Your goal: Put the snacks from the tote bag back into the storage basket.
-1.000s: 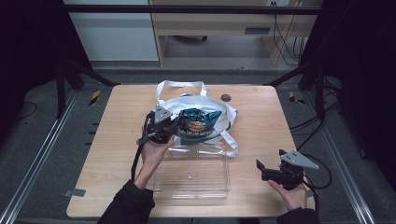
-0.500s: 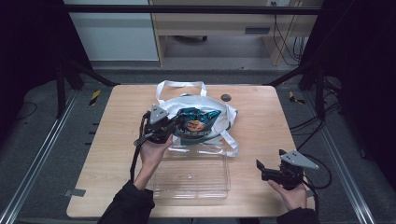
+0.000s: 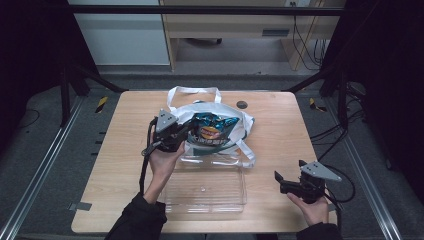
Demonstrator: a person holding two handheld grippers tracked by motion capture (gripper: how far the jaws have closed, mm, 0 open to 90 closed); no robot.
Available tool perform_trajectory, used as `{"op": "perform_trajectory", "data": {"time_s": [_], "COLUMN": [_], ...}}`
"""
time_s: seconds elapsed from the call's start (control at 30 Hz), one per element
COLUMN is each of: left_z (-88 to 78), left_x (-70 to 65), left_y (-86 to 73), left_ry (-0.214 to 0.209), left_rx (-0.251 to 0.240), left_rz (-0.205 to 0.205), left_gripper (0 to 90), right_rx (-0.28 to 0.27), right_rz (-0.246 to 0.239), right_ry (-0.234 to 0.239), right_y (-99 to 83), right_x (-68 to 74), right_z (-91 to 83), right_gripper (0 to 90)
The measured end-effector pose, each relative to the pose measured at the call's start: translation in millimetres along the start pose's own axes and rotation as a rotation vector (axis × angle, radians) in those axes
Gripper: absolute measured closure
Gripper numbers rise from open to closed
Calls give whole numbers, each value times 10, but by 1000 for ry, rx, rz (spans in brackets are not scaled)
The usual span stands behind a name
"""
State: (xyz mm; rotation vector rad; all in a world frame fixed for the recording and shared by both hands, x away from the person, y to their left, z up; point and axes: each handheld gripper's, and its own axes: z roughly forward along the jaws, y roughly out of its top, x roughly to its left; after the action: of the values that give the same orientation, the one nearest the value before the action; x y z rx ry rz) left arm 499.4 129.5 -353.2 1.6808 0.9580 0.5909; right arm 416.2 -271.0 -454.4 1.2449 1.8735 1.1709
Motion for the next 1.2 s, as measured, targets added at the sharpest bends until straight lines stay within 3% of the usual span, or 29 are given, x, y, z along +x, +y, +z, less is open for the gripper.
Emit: {"op": "perform_trajectory", "data": {"time_s": [0.47,1.2], "left_z": [-158,-378], "left_x": [-31,-31], "left_y": [184,329], "left_ry": [-8,-23], "left_rx": [-59,-113], "left_rz": [-10,-28], "left_gripper": [900,900], "right_rx": [0,-5], "right_rz": [-1,-4], "right_ry": [1,3], "right_y": [1,3], "right_x": [2,2], "right_z": [1,0], "right_gripper": [53,53]}}
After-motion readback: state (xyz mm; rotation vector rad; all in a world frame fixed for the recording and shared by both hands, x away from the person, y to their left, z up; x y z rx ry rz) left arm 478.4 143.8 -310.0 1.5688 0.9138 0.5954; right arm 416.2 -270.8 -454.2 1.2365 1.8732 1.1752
